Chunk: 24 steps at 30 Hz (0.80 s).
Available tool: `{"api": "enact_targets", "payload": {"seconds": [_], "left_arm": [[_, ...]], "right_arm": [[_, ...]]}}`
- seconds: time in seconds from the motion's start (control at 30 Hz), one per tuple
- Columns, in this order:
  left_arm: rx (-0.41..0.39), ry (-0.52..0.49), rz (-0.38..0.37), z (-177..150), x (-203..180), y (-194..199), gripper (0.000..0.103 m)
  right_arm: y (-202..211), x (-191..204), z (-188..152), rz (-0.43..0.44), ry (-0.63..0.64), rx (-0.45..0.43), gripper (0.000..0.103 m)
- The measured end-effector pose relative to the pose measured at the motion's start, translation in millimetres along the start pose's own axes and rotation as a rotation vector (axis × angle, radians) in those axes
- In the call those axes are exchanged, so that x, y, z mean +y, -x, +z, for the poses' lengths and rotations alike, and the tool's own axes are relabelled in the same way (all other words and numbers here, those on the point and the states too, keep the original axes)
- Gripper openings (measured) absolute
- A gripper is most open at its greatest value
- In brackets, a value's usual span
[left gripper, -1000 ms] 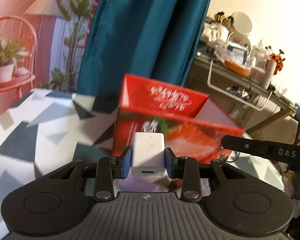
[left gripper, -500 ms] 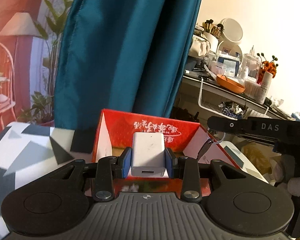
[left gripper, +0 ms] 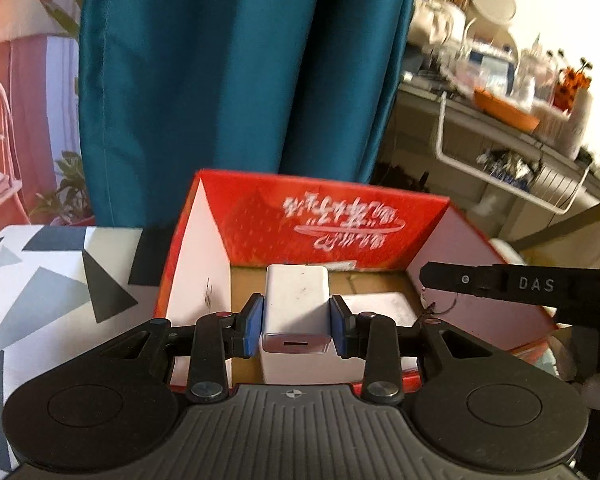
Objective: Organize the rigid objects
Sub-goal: 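Carry the charger into the red box with the left gripper while the right carries the key ring, then open both grippers to drop the charger and key ring in the box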
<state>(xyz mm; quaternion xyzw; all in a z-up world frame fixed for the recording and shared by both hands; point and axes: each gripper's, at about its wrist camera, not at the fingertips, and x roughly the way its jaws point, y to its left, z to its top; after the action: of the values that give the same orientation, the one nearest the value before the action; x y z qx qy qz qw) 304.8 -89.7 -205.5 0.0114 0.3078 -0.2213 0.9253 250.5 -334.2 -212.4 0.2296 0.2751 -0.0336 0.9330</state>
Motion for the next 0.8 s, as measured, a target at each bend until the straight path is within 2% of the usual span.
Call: {"api": "enact_targets", "payload": {"seconds": [0.1,0.27,0.5,0.53,0.6,0.63,0.67,0.7,0.77,0.8], "left_arm": [[0.029,-0.025,0.023,-0.7,-0.4,-13.2,0.037],[0.073,-0.047,0.028,-2.4,-0.7,-27.2,0.037],[0.049,-0.08,0.008,-2.7,-4.0,-16.1,0.038],[0.039,-0.084,0.006,-1.7,-4.5,-10.2,0.04],[0.018,-0.083,0.003,-0.5,-4.3,1.7,0.053],[0.004,-0.076,-0.001,-0.3,-3.2,10.0,0.064],[-0.011,-0.068,-0.002,-0.3,-2.2,17.9,0.072],[-0.025,-0.062,-0.003,-1.1,-1.2,26.3,0.076],[-0.048,-0.058,-0.006,-3.7,-0.1,42.9,0.089],[-0.058,-0.059,-0.006,-6.1,0.2,50.9,0.092]], "right_arm": [[-12.1,-3.5,-3.0,-0.027,-0.022,0.041,0.002],[-21.2,-6.2,-6.4,-0.052,-0.004,0.057,0.003],[-4.9,-2.9,-7.0,-0.048,0.033,-0.005,0.022],[-0.3,-1.8,-6.3,-0.045,0.046,-0.016,0.023],[11.5,2.4,-6.2,-0.044,0.075,-0.045,0.032],[16.5,3.4,-5.7,-0.041,0.08,-0.055,0.036],[23.3,4.5,-5.7,-0.035,0.084,-0.066,0.046],[29.2,5.4,-6.4,-0.03,0.086,-0.077,0.057],[41.8,7.9,-8.8,-0.024,0.092,-0.096,0.067],[48.1,8.4,-11.0,-0.022,0.093,-0.101,0.073]]}}
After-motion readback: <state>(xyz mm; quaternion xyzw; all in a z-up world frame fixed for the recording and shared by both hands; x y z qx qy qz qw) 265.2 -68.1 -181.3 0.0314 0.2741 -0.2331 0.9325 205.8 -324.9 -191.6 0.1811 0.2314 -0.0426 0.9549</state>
